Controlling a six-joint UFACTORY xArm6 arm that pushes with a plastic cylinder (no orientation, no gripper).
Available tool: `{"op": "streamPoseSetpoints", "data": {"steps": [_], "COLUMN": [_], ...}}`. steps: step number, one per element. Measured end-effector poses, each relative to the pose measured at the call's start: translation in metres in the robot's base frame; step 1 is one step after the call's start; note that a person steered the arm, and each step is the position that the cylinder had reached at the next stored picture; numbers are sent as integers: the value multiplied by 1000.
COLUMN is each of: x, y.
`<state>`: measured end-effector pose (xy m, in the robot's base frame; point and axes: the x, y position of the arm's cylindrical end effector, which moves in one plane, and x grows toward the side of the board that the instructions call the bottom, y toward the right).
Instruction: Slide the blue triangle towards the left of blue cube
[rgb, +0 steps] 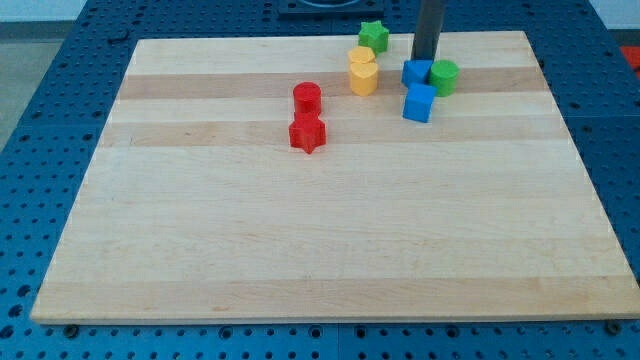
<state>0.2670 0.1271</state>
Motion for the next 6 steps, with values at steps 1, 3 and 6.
{"op": "streamPoseSetpoints", "data": {"steps": [1,3,6], "x": [11,47,43], "y": [-1,-1,-34]}}
